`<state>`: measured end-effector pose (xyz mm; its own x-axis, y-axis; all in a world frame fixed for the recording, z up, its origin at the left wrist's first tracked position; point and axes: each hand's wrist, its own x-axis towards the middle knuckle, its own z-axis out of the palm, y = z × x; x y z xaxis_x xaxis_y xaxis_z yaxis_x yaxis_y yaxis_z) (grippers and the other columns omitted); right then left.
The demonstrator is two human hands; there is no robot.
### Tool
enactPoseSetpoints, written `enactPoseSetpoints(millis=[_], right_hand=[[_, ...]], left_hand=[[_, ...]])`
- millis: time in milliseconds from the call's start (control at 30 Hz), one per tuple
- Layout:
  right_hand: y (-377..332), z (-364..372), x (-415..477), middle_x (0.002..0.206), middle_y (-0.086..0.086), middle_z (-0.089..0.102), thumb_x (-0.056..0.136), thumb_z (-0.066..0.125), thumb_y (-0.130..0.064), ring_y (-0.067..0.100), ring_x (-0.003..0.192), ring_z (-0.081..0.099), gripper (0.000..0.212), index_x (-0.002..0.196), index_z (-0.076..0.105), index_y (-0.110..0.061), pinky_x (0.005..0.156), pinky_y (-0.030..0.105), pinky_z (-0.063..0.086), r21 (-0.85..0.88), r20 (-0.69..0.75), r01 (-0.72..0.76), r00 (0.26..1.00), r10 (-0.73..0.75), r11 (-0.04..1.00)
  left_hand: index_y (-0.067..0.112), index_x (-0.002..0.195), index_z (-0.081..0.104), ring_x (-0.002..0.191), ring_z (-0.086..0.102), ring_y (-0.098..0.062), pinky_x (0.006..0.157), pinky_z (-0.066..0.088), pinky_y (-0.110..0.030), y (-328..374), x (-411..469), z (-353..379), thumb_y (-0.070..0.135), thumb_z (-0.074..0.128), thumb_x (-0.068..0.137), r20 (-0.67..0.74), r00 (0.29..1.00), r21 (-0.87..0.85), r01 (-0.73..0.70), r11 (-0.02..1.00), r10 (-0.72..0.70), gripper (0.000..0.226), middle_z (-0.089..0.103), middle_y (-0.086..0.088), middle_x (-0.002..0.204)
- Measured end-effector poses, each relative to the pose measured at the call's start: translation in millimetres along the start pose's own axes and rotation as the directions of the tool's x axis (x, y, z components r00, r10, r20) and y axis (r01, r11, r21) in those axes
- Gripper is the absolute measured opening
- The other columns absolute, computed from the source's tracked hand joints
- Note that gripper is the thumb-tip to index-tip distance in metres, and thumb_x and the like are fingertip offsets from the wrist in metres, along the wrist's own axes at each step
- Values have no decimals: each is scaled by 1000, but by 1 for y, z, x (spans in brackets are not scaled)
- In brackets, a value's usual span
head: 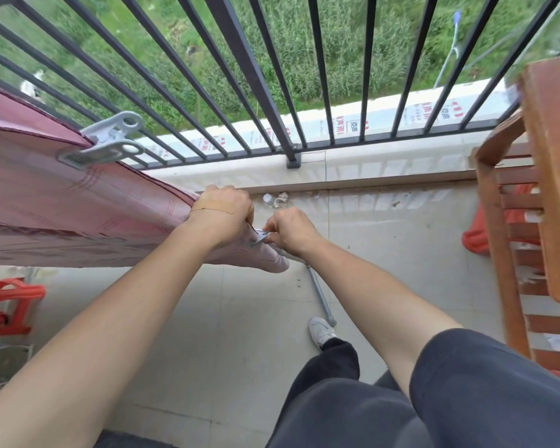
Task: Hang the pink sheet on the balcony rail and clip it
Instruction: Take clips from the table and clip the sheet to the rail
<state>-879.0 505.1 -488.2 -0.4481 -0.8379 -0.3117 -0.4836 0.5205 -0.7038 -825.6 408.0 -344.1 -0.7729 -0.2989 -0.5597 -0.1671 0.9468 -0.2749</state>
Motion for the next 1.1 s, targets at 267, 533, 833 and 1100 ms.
enactPoseSetpoints(millis=[267,533,833,1100], right_hand=[[14,23,14,93,7,74,80,72,-32,28,92,66,21,98,78,-23,68,30,43,-49,-9,-3,1000,3,999],[37,-4,-13,119,-7,64,76,77,-45,17,116,57,67,136,54,-26,95,34,48,73,-48,-100,993,104,992],[63,-87,-96,136,2,50,95,58,-38,23,128,47,54,144,43,-23,98,39,43,-14,-361,-208,913,189,978],[154,-164,-276,129,2,54,94,54,-35,25,119,54,47,140,50,-21,94,40,49,44,-680,-554,593,432,831]], left_hand=[[28,100,73,109,51,-24,90,37,-36,4,-4,-6,43,53,89,34,999,88,-27,996,24,28,60,2,111],[30,102,70,110,53,-24,90,40,-36,2,1,1,23,55,91,8,1000,109,-12,994,11,20,60,0,117],[12,127,56,116,51,-37,91,42,-50,39,3,-11,41,53,92,-468,879,-119,41,992,-92,45,53,-16,131],[11,139,49,135,40,-40,105,34,-59,190,36,-71,42,60,89,-625,747,-46,-326,944,228,60,37,-21,151]])
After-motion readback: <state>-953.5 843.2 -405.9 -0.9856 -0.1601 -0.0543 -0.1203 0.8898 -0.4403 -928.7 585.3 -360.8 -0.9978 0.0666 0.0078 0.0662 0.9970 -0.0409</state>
